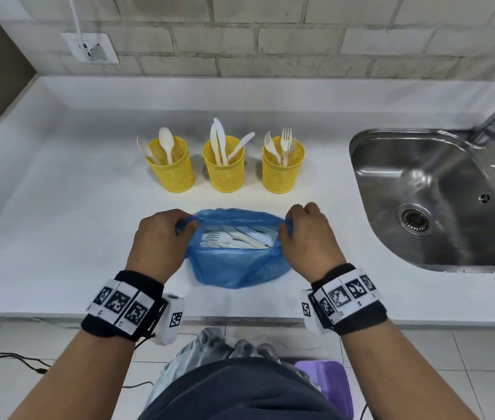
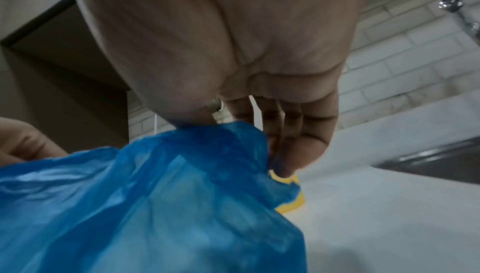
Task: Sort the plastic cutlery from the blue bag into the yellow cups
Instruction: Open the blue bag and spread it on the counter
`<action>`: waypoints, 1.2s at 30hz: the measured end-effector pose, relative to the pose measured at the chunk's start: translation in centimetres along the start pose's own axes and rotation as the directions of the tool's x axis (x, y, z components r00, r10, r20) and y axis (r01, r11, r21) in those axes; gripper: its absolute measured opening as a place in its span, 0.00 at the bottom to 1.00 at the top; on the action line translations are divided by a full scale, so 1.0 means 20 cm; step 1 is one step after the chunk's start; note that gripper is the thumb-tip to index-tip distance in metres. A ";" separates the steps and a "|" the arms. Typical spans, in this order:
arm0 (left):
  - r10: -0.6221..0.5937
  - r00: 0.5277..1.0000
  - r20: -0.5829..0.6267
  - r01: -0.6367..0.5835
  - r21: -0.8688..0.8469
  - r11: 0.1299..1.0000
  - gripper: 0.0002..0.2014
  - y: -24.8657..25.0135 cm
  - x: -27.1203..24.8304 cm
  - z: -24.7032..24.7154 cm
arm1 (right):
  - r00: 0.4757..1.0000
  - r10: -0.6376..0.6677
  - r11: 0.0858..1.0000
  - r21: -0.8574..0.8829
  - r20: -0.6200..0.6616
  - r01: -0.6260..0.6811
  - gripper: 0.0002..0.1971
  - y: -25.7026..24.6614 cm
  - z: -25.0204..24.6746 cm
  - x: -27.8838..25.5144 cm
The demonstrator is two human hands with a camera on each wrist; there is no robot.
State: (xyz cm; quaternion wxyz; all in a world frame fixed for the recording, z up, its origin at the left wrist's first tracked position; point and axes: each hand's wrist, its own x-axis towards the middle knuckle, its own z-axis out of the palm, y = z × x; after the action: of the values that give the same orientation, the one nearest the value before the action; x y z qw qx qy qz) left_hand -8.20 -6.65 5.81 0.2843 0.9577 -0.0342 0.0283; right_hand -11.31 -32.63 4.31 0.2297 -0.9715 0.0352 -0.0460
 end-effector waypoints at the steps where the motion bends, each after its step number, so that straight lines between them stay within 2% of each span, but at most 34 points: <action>1: -0.002 1.000 -0.001 0.002 -0.025 1.000 0.07 0.01 0.00 -0.01 | 1.000 -0.003 1.000 0.030 0.025 0.002 0.07 0.02 0.01 0.00; 3: -0.035 0.999 0.012 0.036 -0.134 0.990 0.09 0.00 -0.01 -0.02 | 0.998 0.058 0.980 0.191 0.032 -0.063 0.08 0.05 0.00 0.00; 5: -0.108 0.994 0.032 0.113 -0.273 0.955 0.12 -0.01 -0.01 -0.02 | 0.986 0.157 0.908 0.385 0.052 -0.165 0.09 0.08 0.00 0.02; 6: -0.161 0.985 0.054 0.169 -0.387 0.906 0.13 -0.01 -0.01 -0.02 | 0.977 0.196 0.852 0.478 0.082 -0.212 0.10 0.08 0.00 0.03; 7: -0.226 0.969 0.097 0.242 -0.540 0.806 0.14 0.00 -0.01 -0.02 | 0.962 0.237 0.759 0.592 0.132 -0.269 0.12 0.08 0.01 0.04; 8: -0.290 0.944 0.159 0.317 -0.681 0.660 0.15 0.01 -0.01 -0.01 | 0.935 0.280 0.598 0.722 0.219 -0.348 0.13 0.08 0.00 0.05; 10: -0.384 0.862 0.331 0.463 -0.822 0.331 0.13 0.04 0.00 0.01 | 0.851 0.278 0.157 0.853 0.446 -0.498 0.15 0.06 -0.01 0.06; 11: -0.392 0.815 0.427 0.522 -0.835 0.175 0.14 0.04 0.01 0.02 | 0.821 0.245 -0.006 0.848 0.516 -0.531 0.14 0.05 -0.03 0.07; 12: -0.379 0.775 0.505 0.564 -0.824 0.055 0.17 0.02 0.02 0.04 | 0.805 0.225 -0.095 0.835 0.549 -0.542 0.14 0.05 -0.03 0.08; 13: -0.370 0.744 0.556 0.595 -0.803 -0.009 0.20 0.00 0.03 0.05 | 0.799 0.221 -0.130 0.829 0.559 -0.544 0.13 0.06 -0.03 0.08; 14: -0.366 0.724 0.585 0.615 -0.787 -0.041 0.22 -0.01 0.04 0.05 | 0.800 0.242 -0.123 0.835 0.550 -0.537 0.13 0.08 -0.02 0.09; 15: -0.378 0.715 0.588 0.624 -0.781 -0.034 0.23 -0.01 0.04 0.05 | 0.803 0.280 -0.085 0.846 0.527 -0.526 0.13 0.09 -0.02 0.10; 16: -0.392 0.718 0.575 0.622 -0.783 -0.009 0.24 -0.02 0.04 0.06 | 0.813 0.325 -0.005 0.861 0.483 -0.509 0.13 0.12 -0.01 0.10; 17: -0.415 0.730 0.542 0.618 -0.784 0.062 0.24 -0.02 0.04 0.05 | 0.826 0.372 0.124 0.859 0.424 -0.497 0.12 0.13 0.01 0.10; 18: -0.438 0.752 0.493 0.607 -0.776 0.170 0.25 -0.02 0.04 0.05 | 0.843 0.399 0.288 0.824 0.360 -0.488 0.12 0.14 0.01 0.10; 20: -0.454 0.808 0.376 0.575 -0.673 0.466 0.26 -0.02 0.02 0.03 | 0.873 0.404 0.591 0.650 0.274 -0.477 0.15 0.15 -0.01 0.08; 21: -0.443 0.837 0.319 0.543 -0.573 0.613 0.27 -0.03 0.00 0.02 | 0.879 0.403 0.684 0.553 0.256 -0.475 0.18 0.14 -0.01 0.07; 22: -0.424 0.864 0.272 0.504 -0.456 0.733 0.25 -0.04 -0.02 0.01 | 0.883 0.401 0.744 0.476 0.242 -0.469 0.21 0.14 -0.02 0.05; 23: -0.407 0.884 0.231 0.465 -0.343 0.816 0.23 -0.04 -0.04 0.00 | 0.888 0.400 0.787 0.412 0.228 -0.460 0.23 0.13 -0.03 0.03; 25: -0.366 0.914 0.173 0.397 -0.204 0.895 0.15 -0.03 -0.08 -0.02 | 0.902 0.374 0.842 0.328 0.215 -0.428 0.24 0.11 -0.04 -0.01; 26: -0.344 0.924 0.169 0.373 -0.197 0.906 0.14 -0.03 -0.09 -0.03 | 0.907 0.351 0.861 0.300 0.231 -0.410 0.24 0.10 -0.03 -0.02; 28: -0.330 0.923 0.197 0.377 -0.295 0.878 0.15 -0.03 -0.11 -0.02 | 0.916 0.298 0.882 0.290 0.268 -0.372 0.20 0.10 -0.03 -0.02; 30: -0.375 0.892 0.254 0.452 -0.526 0.720 0.12 -0.03 -0.12 -0.02 | 0.918 0.275 0.847 0.380 0.286 -0.372 0.12 0.11 -0.02 -0.02; 31: -0.392 0.873 0.291 0.484 -0.620 0.618 0.10 -0.03 -0.12 -0.02 | 0.909 0.284 0.786 0.468 0.306 -0.403 0.09 0.10 -0.02 -0.02; 33: -0.405 0.843 0.353 0.519 -0.729 0.446 0.06 -0.03 -0.12 -0.03 | 0.875 0.308 0.577 0.658 0.373 -0.483 0.06 0.08 -0.03 -0.03; 36: -0.423 0.809 0.409 0.531 -0.817 0.225 0.06 -0.04 -0.11 -0.02 | 0.821 0.295 0.201 0.809 0.488 -0.553 0.11 0.06 -0.05 -0.04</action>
State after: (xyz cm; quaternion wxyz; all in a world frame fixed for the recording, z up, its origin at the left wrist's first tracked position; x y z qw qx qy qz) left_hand -10.27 -5.64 5.65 0.7484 0.6057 0.2361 -0.1310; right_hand -12.24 -34.11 4.70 0.7450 -0.6097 0.2433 0.1185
